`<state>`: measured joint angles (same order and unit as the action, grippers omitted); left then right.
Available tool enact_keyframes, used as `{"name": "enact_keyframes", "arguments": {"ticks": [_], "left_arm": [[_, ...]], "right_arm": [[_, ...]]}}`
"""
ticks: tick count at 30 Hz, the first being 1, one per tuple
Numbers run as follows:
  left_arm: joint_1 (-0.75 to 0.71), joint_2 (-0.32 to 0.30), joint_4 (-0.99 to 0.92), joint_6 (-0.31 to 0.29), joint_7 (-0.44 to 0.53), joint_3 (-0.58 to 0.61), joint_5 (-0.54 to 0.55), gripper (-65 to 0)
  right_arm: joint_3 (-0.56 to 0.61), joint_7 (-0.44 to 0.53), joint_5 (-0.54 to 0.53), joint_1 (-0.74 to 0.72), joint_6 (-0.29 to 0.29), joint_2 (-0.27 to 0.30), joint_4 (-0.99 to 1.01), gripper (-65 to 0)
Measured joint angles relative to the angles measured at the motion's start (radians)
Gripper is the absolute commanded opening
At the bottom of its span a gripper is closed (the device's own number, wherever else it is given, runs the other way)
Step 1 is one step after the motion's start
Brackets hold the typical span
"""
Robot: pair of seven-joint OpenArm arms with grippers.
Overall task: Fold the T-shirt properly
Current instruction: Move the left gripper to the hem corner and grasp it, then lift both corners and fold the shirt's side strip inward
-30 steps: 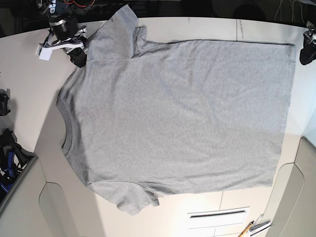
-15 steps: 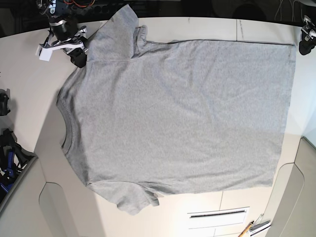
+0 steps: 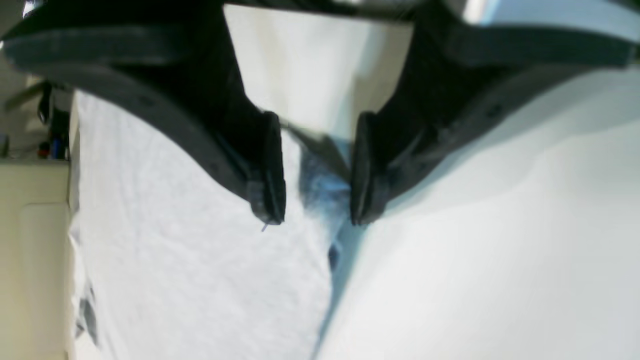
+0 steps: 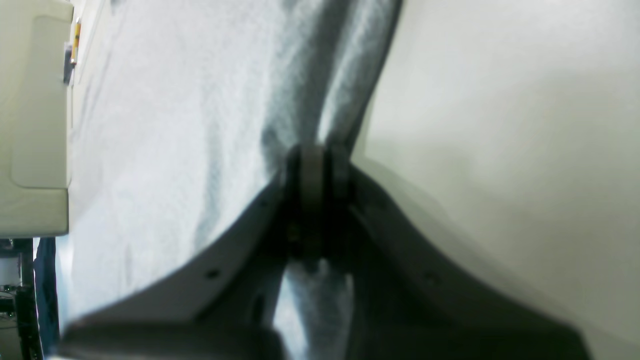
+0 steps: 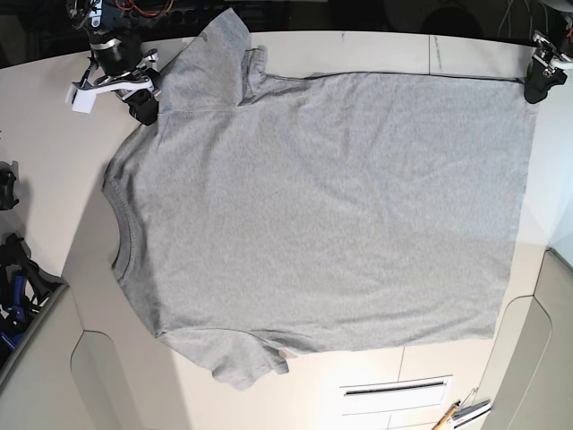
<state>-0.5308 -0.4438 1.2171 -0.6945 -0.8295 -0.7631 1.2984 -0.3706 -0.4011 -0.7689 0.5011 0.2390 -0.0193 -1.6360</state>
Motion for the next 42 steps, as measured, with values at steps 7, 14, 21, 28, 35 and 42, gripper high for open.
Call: {"name": "enact_keyframes", "arguments": {"ticks": [7, 14, 21, 28, 35, 42], "left_arm": [[0.036, 0.000, 0.000, -0.002, -0.001, 0.009, -0.023, -39.0], [0.036, 0.000, 0.000, 0.000, -0.001, 0.009, -0.032, -53.0], [0.036, 0.000, 0.000, 0.002, -0.012, 0.010, -0.033, -65.0], [0.032, 0.000, 0.000, 0.002, -0.071, 0.010, 0.028, -65.0], [0.029, 0.000, 0.000, 0.002, -0.145, 0.005, 0.097, -65.0], [-0.044, 0.000, 0.000, 0.002, -0.154, 0.005, 0.160, -65.0]], "right_arm": [[0.000, 0.000, 0.000, 0.000, 0.000, 0.000, 0.000, -65.0], [0.000, 0.000, 0.011, 0.000, 0.000, 0.000, 0.000, -65.0], [0.000, 0.000, 0.029, 0.000, 0.000, 0.000, 0.000, -65.0], [0.000, -0.008, 0.092, 0.014, 0.008, 0.003, -0.002, -65.0], [0.000, -0.012, 0.097, 0.082, 0.011, 0.022, -0.034, -65.0], [-0.002, -0.029, 0.108, 0.188, 0.045, 0.080, -0.106, -65.0]]}}
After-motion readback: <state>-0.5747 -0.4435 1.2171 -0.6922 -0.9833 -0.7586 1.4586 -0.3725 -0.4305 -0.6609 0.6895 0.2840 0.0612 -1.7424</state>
